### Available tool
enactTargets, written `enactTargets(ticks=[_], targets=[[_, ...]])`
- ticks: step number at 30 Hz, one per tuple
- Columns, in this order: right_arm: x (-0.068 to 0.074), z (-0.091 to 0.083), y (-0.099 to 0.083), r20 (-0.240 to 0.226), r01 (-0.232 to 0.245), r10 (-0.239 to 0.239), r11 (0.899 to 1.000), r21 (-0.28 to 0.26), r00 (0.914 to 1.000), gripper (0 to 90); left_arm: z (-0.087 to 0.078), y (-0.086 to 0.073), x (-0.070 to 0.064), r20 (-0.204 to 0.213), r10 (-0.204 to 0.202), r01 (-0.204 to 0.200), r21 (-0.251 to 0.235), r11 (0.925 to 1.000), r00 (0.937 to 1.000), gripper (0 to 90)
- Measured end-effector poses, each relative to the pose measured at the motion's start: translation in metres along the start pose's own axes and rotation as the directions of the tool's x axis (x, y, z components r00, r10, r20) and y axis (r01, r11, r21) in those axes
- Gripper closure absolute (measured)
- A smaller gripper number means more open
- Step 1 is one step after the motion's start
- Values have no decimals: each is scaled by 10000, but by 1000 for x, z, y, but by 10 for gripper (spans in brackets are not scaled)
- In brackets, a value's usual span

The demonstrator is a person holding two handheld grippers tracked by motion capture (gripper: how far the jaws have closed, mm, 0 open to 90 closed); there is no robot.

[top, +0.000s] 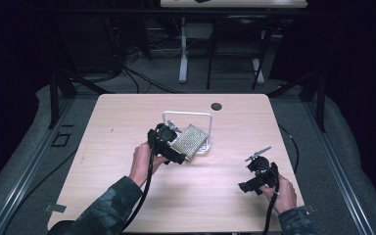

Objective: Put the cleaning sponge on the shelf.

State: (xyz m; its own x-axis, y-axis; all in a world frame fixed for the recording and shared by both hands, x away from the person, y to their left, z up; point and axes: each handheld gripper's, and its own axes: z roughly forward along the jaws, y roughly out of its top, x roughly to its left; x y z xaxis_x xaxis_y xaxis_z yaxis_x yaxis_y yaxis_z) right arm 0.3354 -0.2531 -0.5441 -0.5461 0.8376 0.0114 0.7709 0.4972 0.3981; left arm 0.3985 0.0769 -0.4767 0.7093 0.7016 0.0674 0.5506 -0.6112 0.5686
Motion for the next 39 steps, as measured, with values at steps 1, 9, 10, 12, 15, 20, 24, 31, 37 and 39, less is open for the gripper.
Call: enactTargets(ticks=[1, 9, 10, 12, 15, 20, 24, 31, 37, 39], targets=[[0, 0, 0, -1, -7, 7, 10000, 0, 10000, 23, -2, -2, 1, 1, -15, 15, -32, 10000, 10000, 3], [1, 0, 0, 42, 6, -6, 10000, 51, 10000, 23, -18, -19, 13, -343, 8, -7, 52, 10000, 9994, 3], [0, 0, 0, 39, 5, -5, 10000, 27, 10000, 23, -20, -22, 15, -363, -39, 40, 24, 10000, 9993, 3], [0, 1, 0, 19, -26, 26, 10000, -15, 10000, 23, -24, -27, 19, -486, -83, 85, 51, 10000, 9988, 3], [0, 0, 0, 33, -11, 10, 10000, 87, 10000, 23, -29, -35, 24, -557, -158, 165, 118, 9998, 9983, 3], [1, 1, 0, 39, -6, 6, 10000, 74, 10000, 25, -34, -50, 30, -881, -101, 140, 438, 9989, 9961, 2], [1, 1, 0, 41, -10, 10, 10000, 88, 10000, 25, -36, -61, 35, -840, -266, 309, 508, 9982, 9961, 2], [2, 1, 0, 17, -45, 45, 9999, 104, 10000, 25, -45, -78, 42, -880, -456, 500, 489, 9976, 9951, 2], [2, 2, 0, 26, -33, 33, 9999, 108, 10000, 25, -49, -95, 47, -911, -664, 718, 576, 9958, 9936, 1], [2, 2, 0, 57, -23, 22, 9999, 100, 10000, 25, -50, -100, 49, -932, -701, 763, 645, 9950, 9932, 1]])
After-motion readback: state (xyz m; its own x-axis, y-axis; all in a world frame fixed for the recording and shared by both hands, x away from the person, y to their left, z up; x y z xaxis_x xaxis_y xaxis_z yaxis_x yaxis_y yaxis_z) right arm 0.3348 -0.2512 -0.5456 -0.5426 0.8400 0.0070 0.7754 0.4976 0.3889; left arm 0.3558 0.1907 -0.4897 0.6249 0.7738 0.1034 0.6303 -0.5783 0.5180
